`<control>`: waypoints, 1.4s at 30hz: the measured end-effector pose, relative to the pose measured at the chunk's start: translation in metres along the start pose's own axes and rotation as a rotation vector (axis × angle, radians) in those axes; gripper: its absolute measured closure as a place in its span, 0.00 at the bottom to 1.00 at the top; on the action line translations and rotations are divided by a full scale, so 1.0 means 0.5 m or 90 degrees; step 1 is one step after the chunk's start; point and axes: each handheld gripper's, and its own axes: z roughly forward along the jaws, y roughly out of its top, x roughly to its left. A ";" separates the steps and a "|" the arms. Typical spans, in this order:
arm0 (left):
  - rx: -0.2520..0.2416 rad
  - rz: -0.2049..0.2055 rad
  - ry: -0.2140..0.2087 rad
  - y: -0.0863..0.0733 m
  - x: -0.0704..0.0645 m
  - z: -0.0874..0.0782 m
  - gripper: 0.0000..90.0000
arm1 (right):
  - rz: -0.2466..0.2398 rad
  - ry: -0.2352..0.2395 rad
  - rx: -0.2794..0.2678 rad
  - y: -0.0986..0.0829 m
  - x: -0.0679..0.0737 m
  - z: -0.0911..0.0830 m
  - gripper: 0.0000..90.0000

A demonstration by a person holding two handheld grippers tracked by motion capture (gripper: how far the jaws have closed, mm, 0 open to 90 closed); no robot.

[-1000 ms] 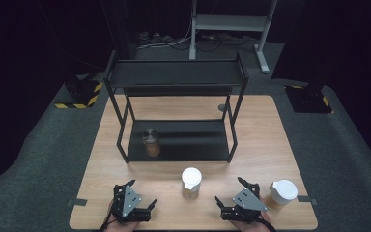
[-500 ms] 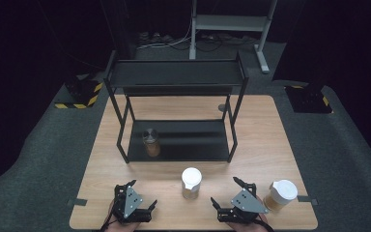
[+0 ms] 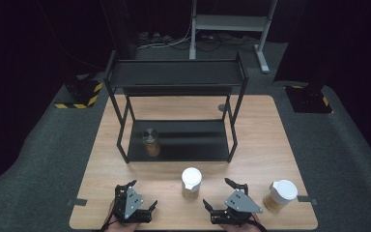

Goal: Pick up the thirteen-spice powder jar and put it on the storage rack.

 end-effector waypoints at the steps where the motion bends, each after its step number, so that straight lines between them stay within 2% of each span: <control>1: 0.001 0.001 0.000 0.000 0.000 0.000 0.01 | 0.000 0.002 -0.001 0.000 0.001 0.001 0.00; 4: 0.000 0.002 0.000 0.000 -0.001 0.000 0.01 | 0.003 0.007 -0.004 0.001 0.003 0.004 0.00; 8: -0.002 0.002 -0.002 -0.001 0.000 0.000 0.01 | 0.023 0.018 -0.008 0.003 0.004 0.011 0.00; 14: -0.004 0.002 -0.001 -0.002 0.000 0.000 0.01 | 0.020 0.021 -0.016 0.006 0.008 0.018 0.00; 18: -0.005 0.003 -0.001 -0.002 0.000 0.000 0.01 | 0.028 0.025 -0.017 0.006 0.010 0.027 0.00; 34: -0.009 0.004 -0.006 -0.004 0.002 -0.001 0.01 | 0.030 0.036 -0.001 0.014 0.021 0.068 0.00; 35: -0.009 0.005 -0.006 -0.004 0.002 -0.002 0.01 | 0.039 0.041 0.001 0.012 0.020 0.076 0.00; 42: -0.010 0.004 -0.008 -0.005 0.004 -0.002 0.01 | 0.044 0.051 -0.001 0.005 0.017 0.093 0.03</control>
